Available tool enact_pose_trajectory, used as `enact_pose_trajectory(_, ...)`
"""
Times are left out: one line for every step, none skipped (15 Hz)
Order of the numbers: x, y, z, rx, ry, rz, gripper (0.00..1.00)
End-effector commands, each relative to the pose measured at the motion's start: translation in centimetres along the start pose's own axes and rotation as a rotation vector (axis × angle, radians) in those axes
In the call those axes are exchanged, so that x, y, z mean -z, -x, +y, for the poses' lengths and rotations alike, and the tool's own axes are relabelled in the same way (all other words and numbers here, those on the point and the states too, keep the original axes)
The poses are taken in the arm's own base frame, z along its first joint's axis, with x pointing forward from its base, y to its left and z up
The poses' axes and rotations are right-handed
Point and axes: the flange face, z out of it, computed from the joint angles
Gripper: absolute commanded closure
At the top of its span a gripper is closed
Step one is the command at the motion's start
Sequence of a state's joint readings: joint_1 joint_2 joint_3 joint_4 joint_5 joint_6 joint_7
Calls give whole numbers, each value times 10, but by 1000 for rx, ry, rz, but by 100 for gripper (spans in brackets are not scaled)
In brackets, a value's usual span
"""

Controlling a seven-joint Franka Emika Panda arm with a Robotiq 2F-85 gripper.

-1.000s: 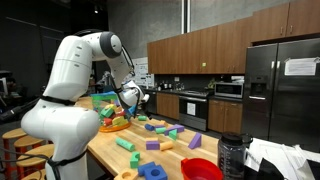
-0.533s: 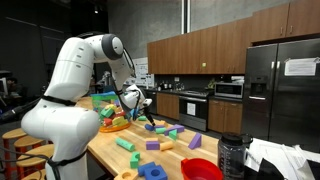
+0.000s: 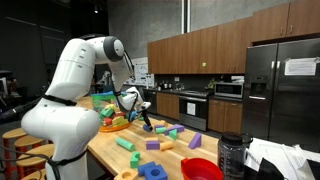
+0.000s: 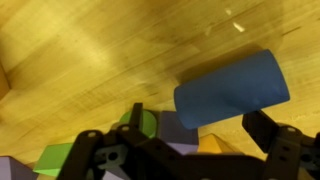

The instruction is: Put the blue cylinder and the orange triangle into the bag

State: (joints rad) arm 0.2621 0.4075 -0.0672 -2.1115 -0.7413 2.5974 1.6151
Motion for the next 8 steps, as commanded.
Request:
enact_pose_trajectory(2,12,-6,3,4,-30,0)
enact_pose_trajectory(3,17,-7,8,3,-38,0)
enact_pose_trajectory(4,23,-8,14,3,-44,0)
enact_pose_trajectory(6,27,-9,20,3,-48,0)
enact_pose_trajectory(6,32,-11,26,5,-53,0)
enact_pose_trajectory(7,36,-12,31,6,-55,0)
enact_pose_trajectory(8,38,-12,37,9,-57,25)
enact_pose_trajectory(8,41,-14,41,6,-59,26)
